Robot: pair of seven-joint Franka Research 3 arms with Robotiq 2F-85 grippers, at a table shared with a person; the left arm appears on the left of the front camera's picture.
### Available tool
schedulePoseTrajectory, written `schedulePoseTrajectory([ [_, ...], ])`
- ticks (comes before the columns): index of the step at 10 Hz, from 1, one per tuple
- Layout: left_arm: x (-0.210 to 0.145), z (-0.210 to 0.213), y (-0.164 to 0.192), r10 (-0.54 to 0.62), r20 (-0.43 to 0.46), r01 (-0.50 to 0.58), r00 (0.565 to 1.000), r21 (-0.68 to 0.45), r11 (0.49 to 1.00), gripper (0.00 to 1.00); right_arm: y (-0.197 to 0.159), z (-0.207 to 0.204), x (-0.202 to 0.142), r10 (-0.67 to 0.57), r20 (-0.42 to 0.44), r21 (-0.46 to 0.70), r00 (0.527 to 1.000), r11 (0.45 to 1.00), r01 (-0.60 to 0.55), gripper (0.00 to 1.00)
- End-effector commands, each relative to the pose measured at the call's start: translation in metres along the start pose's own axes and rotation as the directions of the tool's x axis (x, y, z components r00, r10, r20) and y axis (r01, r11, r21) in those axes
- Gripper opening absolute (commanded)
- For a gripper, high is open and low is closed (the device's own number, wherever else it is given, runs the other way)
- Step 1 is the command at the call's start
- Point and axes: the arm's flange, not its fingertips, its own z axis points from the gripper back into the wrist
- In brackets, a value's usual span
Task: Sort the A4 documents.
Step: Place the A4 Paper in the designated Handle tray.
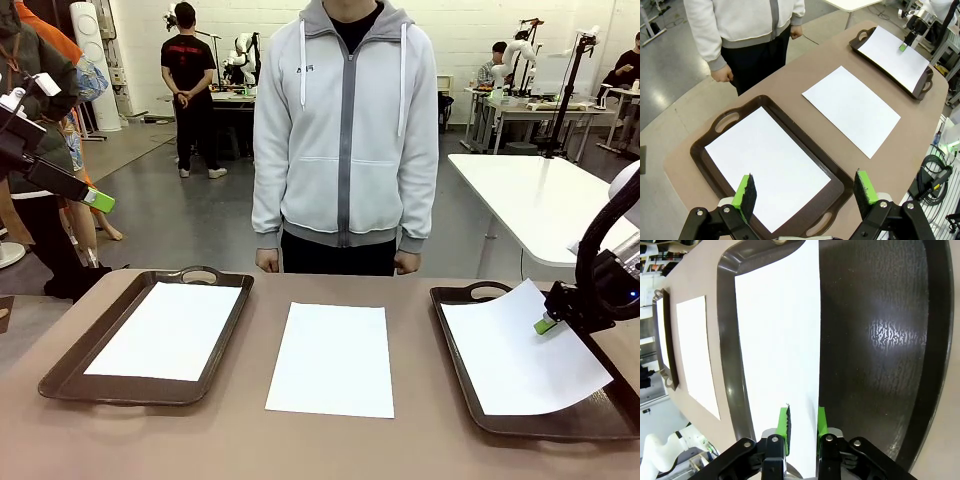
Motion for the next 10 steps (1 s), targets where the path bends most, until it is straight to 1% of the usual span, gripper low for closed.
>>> schedulePoseTrajectory([
  [1,-0.001,-0.001,0.0,-0.014,-0.006,0.014,1.0,0.004,1.0,1.0,0.002,0.001,-0.005,-0.027,0.02,-0.017,0.999,0.999,0.027,0.54],
  [2,-0.001,-0.001,0.0,-0.014,-0.006,0.014,1.0,0.004,1.0,1.0,0.001,0.004,-0.007,-0.034,0.027,-0.038,0.999,0.999,0.035,0.39],
  [3,-0.001,-0.001,0.0,-0.014,-0.006,0.014,1.0,0.004,1.0,1.0,0.001,0.008,-0.009,-0.049,0.044,-0.061,0.998,0.997,0.051,0.72],
  [4,-0.001,-0.001,0.0,-0.014,-0.006,0.014,1.0,0.004,1.0,1.0,0.001,0.009,-0.01,-0.055,0.048,-0.066,0.997,0.996,0.058,0.56],
  [5,-0.001,-0.001,0.0,-0.014,-0.006,0.014,1.0,0.004,1.0,1.0,0.001,0.009,-0.011,-0.063,0.052,-0.075,0.997,0.995,0.067,0.9],
  [6,-0.001,-0.001,0.0,-0.014,-0.006,0.014,1.0,0.004,1.0,1.0,0.002,0.01,-0.012,-0.073,0.062,-0.084,0.995,0.993,0.078,0.74],
  [7,-0.001,-0.001,0.0,-0.014,-0.006,0.014,1.0,0.004,1.0,1.0,0.002,0.012,-0.013,-0.086,0.078,-0.103,0.993,0.99,0.094,1.0],
  [8,-0.001,-0.001,0.0,-0.014,-0.006,0.014,1.0,0.004,1.0,1.0,0.003,0.013,-0.015,-0.097,0.089,-0.116,0.991,0.987,0.108,0.92],
  [9,-0.001,-0.001,0.0,-0.014,-0.006,0.014,1.0,0.004,1.0,1.0,0.004,0.013,-0.018,-0.108,0.093,-0.112,0.99,0.987,0.119,1.0],
  [10,-0.001,-0.001,0.0,-0.014,-0.006,0.014,1.0,0.004,1.0,1.0,0.004,0.012,-0.02,-0.121,0.097,-0.114,0.988,0.985,0.131,1.0],
])
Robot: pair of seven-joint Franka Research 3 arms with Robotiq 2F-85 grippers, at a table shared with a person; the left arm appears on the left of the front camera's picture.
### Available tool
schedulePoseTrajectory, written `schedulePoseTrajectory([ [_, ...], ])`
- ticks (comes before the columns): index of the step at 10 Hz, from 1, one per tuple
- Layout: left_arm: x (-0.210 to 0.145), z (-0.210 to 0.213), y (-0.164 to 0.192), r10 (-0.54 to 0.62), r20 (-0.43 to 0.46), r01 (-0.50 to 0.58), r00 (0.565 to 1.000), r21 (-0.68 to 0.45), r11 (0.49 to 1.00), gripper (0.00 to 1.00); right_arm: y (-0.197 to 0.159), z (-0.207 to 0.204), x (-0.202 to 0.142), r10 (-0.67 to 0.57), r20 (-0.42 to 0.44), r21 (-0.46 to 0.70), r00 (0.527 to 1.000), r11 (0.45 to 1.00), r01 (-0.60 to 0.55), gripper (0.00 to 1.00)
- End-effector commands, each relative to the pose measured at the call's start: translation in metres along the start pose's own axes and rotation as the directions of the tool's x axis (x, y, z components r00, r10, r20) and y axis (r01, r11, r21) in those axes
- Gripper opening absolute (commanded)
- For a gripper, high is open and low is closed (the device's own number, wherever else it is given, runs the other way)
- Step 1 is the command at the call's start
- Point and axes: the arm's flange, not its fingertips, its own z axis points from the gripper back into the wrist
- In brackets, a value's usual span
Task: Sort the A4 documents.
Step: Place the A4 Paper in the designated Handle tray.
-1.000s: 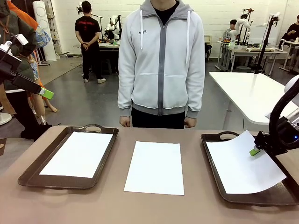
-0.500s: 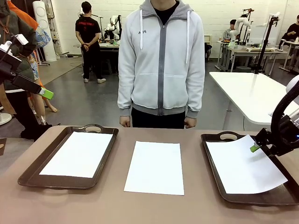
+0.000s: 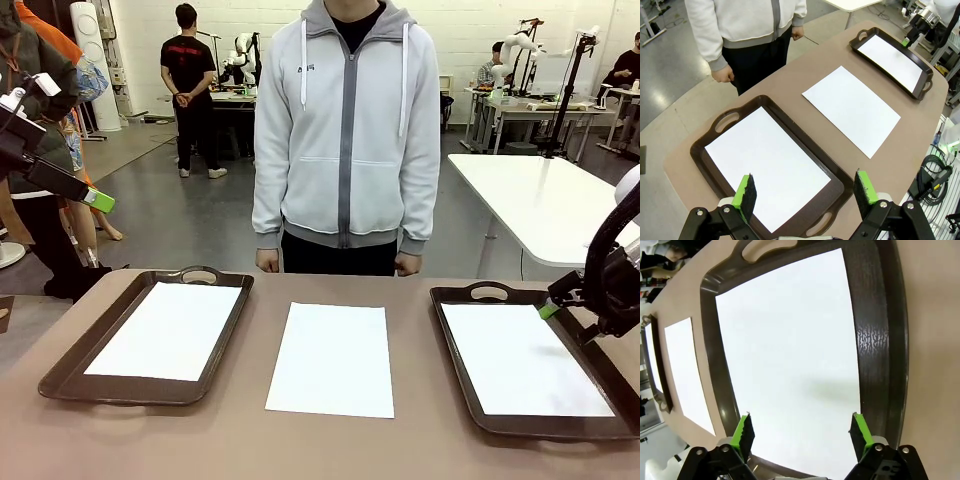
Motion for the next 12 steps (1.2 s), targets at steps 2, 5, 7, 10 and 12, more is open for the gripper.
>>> schedulePoseTrajectory([
  [2,-0.0011,-0.0012,-0.0002,-0.014,-0.006,0.014,1.0,0.004,1.0,1.0,0.0057,0.0004,-0.0124,-0.04,0.009,-0.042,0.999,0.998,0.04,1.0],
  [5,-0.0011,-0.0012,-0.0002,-0.014,-0.006,0.014,1.0,0.004,1.0,1.0,0.0011,0.0013,-0.0064,-0.03,0.005,-0.002,1.0,1.0,0.03,1.0],
  [7,-0.0011,-0.0012,-0.0002,-0.014,-0.006,0.014,1.0,0.004,1.0,1.0,0.0011,0.0013,-0.0064,-0.03,0.005,-0.002,1.0,1.0,0.03,1.0],
  [10,-0.0011,-0.0012,-0.0002,-0.014,-0.006,0.014,1.0,0.004,1.0,1.0,0.0011,0.0013,-0.0064,-0.03,0.005,-0.002,1.0,1.0,0.03,1.0],
  [12,-0.0011,-0.0012,-0.0002,-0.014,-0.006,0.014,1.0,0.004,1.0,1.0,0.0011,0.0013,-0.0064,-0.03,0.005,-0.002,1.0,1.0,0.03,1.0],
])
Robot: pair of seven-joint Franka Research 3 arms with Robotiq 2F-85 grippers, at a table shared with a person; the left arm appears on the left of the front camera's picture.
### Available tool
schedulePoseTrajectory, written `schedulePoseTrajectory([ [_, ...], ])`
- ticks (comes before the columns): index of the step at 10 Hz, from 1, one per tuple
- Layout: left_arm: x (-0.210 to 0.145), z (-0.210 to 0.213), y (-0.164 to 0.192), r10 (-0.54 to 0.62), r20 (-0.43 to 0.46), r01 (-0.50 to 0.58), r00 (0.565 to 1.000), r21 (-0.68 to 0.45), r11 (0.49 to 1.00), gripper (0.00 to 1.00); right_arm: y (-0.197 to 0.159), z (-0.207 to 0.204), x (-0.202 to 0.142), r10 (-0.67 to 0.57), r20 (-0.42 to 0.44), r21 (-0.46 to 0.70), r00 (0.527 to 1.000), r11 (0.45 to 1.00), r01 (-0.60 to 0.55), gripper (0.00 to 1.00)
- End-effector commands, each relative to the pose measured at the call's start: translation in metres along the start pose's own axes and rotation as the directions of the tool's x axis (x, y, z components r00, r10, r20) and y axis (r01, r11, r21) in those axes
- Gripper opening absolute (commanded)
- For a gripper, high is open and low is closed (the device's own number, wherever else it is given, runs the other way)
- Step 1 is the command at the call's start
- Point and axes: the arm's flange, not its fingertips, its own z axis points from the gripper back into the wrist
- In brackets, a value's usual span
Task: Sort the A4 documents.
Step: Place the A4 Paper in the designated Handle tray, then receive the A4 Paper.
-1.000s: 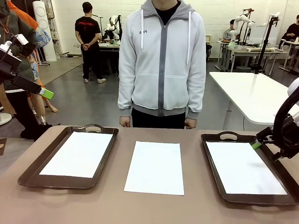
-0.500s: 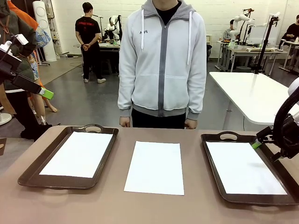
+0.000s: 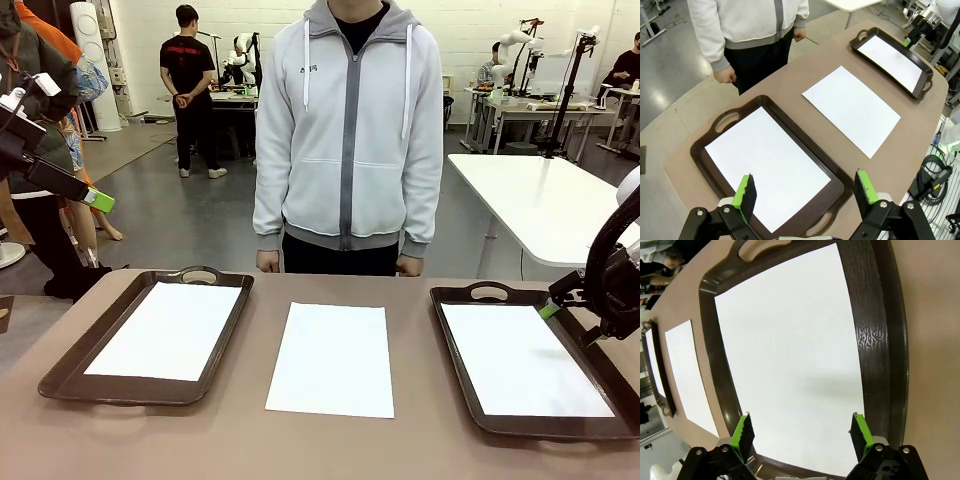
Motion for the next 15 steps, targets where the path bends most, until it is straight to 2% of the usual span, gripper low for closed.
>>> schedulePoseTrajectory([
  [1,-0.001,-0.001,0.0,-0.014,-0.006,0.014,1.0,0.004,1.0,1.0,-0.001,-0.001,0.0,0.006,-0.001,-0.001,1.0,1.0,-0.006,1.0],
  [9,-0.001,-0.001,0.0,-0.014,-0.006,0.014,1.0,0.004,1.0,1.0,0.0,0.0,0.0,0.0,0.0,0.0,1.0,1.0,0.0,1.0],
  [10,-0.001,-0.001,0.0,-0.014,-0.006,0.014,1.0,0.004,1.0,1.0,0.014,0.008,-0.027,0.085,0.074,-0.008,0.994,0.996,-0.085,1.0],
  [11,-0.001,-0.001,0.0,-0.014,-0.006,0.014,1.0,0.004,1.0,1.0,0.045,0.029,-0.055,0.251,0.159,-0.019,0.955,0.968,-0.251,1.0],
  [12,-0.001,-0.001,0.0,-0.014,-0.006,0.014,1.0,0.004,1.0,1.0,0.075,0.048,-0.081,0.414,0.18,0.087,0.892,0.897,-0.434,1.0],
  [13,-0.001,-0.001,0.0,-0.014,-0.006,0.014,1.0,0.004,1.0,1.0,0.101,0.062,-0.098,0.513,0.222,0.109,0.829,0.832,-0.544,1.0],
  [15,-0.001,-0.001,0.0,-0.014,-0.006,0.014,1.0,0.004,1.0,1.0,0.149,0.082,-0.117,0.644,0.291,0.085,0.707,0.719,-0.69,1.0],
])
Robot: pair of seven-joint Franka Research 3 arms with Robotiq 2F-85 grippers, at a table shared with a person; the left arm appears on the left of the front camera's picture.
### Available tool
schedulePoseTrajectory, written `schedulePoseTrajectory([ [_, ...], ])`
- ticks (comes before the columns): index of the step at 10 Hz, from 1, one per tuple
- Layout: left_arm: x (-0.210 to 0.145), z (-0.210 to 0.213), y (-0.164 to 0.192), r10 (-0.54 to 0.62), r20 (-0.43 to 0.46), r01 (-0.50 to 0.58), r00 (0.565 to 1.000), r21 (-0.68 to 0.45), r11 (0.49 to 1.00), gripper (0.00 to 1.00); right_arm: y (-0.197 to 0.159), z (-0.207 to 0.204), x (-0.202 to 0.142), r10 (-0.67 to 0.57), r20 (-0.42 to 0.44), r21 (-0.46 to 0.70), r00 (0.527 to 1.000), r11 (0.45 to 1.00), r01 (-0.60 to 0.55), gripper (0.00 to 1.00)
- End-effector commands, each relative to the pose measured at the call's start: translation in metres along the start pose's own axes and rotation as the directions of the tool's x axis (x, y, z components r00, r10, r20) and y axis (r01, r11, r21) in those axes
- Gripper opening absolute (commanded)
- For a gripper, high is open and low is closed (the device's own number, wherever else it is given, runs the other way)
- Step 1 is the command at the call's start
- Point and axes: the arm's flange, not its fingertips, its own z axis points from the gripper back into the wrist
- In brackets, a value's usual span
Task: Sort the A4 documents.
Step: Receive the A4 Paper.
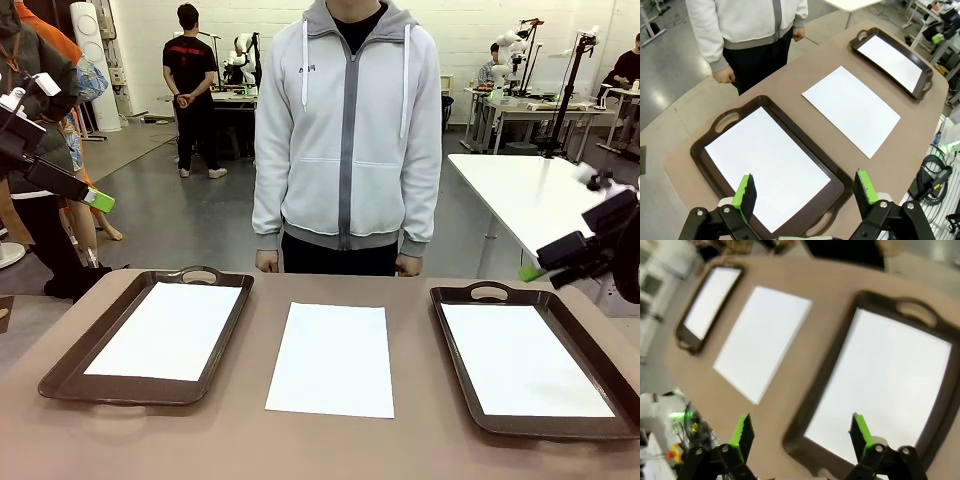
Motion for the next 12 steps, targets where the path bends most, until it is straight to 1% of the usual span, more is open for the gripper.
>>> schedulePoseTrajectory([
  [1,-0.001,-0.001,0.0,-0.014,-0.006,0.014,1.0,0.004,1.0,1.0,0.026,0.005,0.002,0.15,0.042,0.107,0.988,0.982,-0.154,1.0],
  [3,-0.001,-0.001,0.0,-0.014,-0.006,0.014,1.0,0.004,1.0,1.0,0.056,0.023,0.016,0.265,0.041,0.152,0.963,0.951,-0.268,1.0],
  [4,-0.001,-0.001,0.0,-0.014,-0.006,0.014,1.0,0.004,1.0,1.0,0.063,0.026,0.023,0.309,0.017,0.164,0.951,0.937,-0.307,1.0],
  [5,-0.001,-0.001,0.0,-0.014,-0.006,0.014,1.0,0.004,1.0,1.0,0.068,0.026,0.03,0.346,-0.035,0.172,0.938,0.926,-0.335,1.0],
  [6,-0.001,-0.001,0.0,-0.014,-0.006,0.014,1.0,0.004,1.0,1.0,0.071,0.027,0.036,0.361,-0.059,0.153,0.931,0.924,-0.349,1.0],
  [9,-0.001,-0.001,0.0,-0.014,-0.006,0.014,1.0,0.004,1.0,1.0,0.067,0.03,0.049,0.351,-0.075,0.157,0.933,0.928,-0.337,1.0],
  [12,-0.001,-0.001,0.0,-0.014,-0.006,0.014,1.0,0.004,1.0,1.0,0.052,0.03,0.055,0.318,-0.098,0.142,0.943,0.942,-0.303,1.0],
])
